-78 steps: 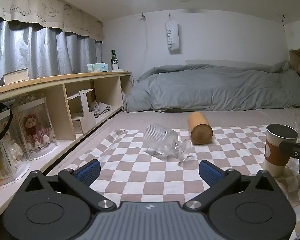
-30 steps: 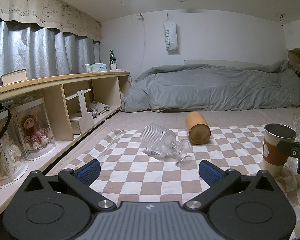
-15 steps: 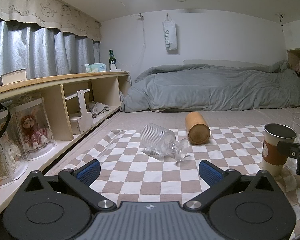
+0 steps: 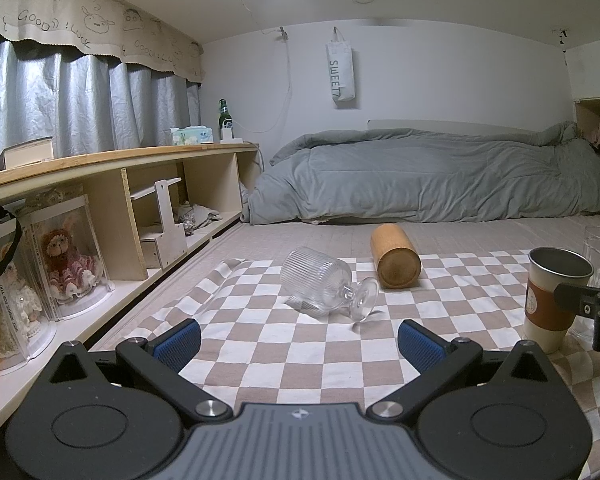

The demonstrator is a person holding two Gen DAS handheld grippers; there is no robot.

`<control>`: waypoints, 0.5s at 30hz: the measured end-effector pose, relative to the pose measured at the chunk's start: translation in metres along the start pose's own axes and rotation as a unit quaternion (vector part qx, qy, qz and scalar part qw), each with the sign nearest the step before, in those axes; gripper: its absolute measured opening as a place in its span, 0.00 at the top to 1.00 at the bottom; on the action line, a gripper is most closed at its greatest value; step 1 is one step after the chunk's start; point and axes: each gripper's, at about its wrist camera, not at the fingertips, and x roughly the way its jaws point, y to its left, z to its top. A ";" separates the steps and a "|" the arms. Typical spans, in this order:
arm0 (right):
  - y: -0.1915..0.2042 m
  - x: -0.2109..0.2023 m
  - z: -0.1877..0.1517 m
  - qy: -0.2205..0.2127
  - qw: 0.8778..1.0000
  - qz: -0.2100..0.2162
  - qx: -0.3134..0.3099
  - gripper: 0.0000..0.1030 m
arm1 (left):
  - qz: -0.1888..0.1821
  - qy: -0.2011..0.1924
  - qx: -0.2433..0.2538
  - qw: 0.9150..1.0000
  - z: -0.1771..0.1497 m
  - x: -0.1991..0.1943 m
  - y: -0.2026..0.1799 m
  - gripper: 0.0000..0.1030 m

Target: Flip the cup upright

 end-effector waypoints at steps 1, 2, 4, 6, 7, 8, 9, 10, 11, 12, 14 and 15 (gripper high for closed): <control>0.000 0.000 0.000 0.000 1.000 0.000 0.000 0.00 | 0.000 0.000 0.000 1.000 0.000 0.000 0.000 0.00; 0.000 0.000 0.000 0.000 1.000 0.000 0.000 0.00 | 0.000 0.000 0.000 1.000 0.000 0.000 0.000 0.00; 0.000 0.000 0.001 0.000 1.000 0.000 0.000 0.00 | 0.000 0.000 0.000 1.000 0.002 -0.004 -0.009 0.00; 0.000 0.000 0.002 0.000 1.000 0.000 0.000 0.00 | 0.000 0.000 0.000 1.000 0.001 -0.003 -0.008 0.00; 0.000 -0.001 0.002 0.000 1.000 0.000 0.000 0.00 | 0.000 0.000 0.000 1.000 0.002 -0.004 -0.009 0.00; 0.000 -0.001 0.003 0.000 1.000 0.001 0.000 0.00 | 0.000 0.000 0.000 1.000 0.001 -0.003 -0.008 0.00; 0.000 -0.001 0.003 0.000 1.000 0.001 0.000 0.00 | 0.000 0.000 0.000 1.000 0.002 -0.004 -0.009 0.00; 0.000 -0.001 0.004 0.000 1.000 0.001 -0.001 0.00 | 0.000 0.000 -0.001 1.000 0.001 -0.003 -0.008 0.00; 0.001 -0.001 0.004 -0.001 1.000 0.002 -0.001 0.00 | 0.000 0.000 -0.001 1.000 0.001 -0.004 -0.009 0.00; -0.001 0.000 0.001 -0.001 1.000 0.002 -0.002 0.00 | 0.000 0.000 -0.001 1.000 0.002 -0.004 -0.009 0.00; -0.002 -0.001 -0.001 -0.001 1.000 0.002 -0.002 0.00 | 0.001 -0.001 0.000 1.000 0.001 -0.003 -0.008 0.00; -0.002 -0.001 -0.001 -0.001 1.000 0.002 -0.002 0.00 | 0.002 -0.002 0.000 1.000 0.002 -0.004 -0.009 0.00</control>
